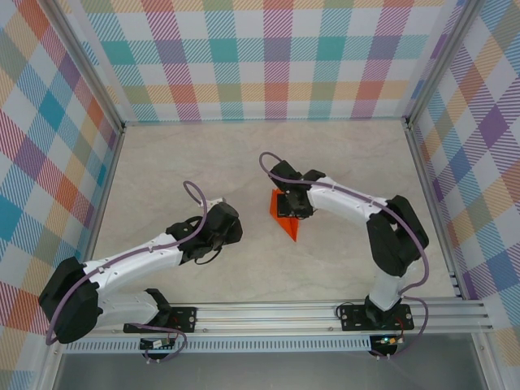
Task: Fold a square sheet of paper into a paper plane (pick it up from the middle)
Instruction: Move a paper plane to the center of the table, then reset both arms
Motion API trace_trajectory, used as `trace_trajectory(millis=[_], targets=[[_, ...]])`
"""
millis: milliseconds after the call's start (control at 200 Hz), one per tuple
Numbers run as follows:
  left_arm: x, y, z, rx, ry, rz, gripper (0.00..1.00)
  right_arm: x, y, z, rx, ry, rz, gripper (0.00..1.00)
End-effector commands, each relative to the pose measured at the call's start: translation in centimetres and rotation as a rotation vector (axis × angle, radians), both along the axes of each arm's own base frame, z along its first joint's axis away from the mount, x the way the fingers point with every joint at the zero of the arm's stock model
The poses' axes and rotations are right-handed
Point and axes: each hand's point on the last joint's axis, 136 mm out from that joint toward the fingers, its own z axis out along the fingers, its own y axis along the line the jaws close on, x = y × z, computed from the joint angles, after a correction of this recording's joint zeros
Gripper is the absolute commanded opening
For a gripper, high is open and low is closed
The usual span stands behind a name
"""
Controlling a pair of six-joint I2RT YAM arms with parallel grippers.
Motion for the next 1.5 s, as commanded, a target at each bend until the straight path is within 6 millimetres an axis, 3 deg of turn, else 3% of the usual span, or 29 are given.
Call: trace_trajectory(millis=[0,115,280,435,550,705,845,980,1155,1355,1495], targets=[[0.3,0.9,0.0,0.007,-0.014,0.030,0.37,-0.5,-0.9,2.7,0.017,-0.079,0.012,0.48],[0.4,0.9,0.1,0.013,-0.022,0.029,0.37,-0.6,-2.2,5.1,0.028,-0.172,0.000,0.53],[0.4,1.5,0.5,0.033,-0.042,0.031,0.40,-1.1,-5.5,8.1,0.009,-0.351,-0.036,0.57],[0.3,2.3,1.0,0.048,-0.073,0.040,0.56,-1.6,-10.2,11.0,-0.080,-0.538,-0.115,0.70],[0.2,3.3,1.4,0.070,-0.100,0.058,0.71,-1.5,-13.1,12.0,-0.161,-0.636,-0.136,0.79],[0.0,5.3,2.0,0.133,-0.130,0.096,0.99,-0.2,-17.6,9.9,-0.299,-0.622,-0.177,0.85],[-0.2,7.4,2.8,0.187,-0.181,0.128,1.00,1.1,-21.5,6.7,-0.364,-0.621,-0.248,0.92],[-0.4,9.5,3.2,0.213,-0.223,0.168,1.00,2.3,-23.4,4.2,-0.368,-0.645,-0.274,0.93],[-0.7,12.4,3.0,0.255,-0.239,0.223,1.00,4.9,-23.3,0.2,-0.248,-0.611,-0.232,0.93],[-0.3,14.7,2.7,0.286,-0.246,0.274,1.00,9.1,-21.0,2.0,-0.139,-0.798,-0.083,0.92],[0.5,16.0,2.5,0.312,-0.231,0.298,1.00,9.9,-22.1,1.2,-0.019,-0.813,-0.094,0.92]])
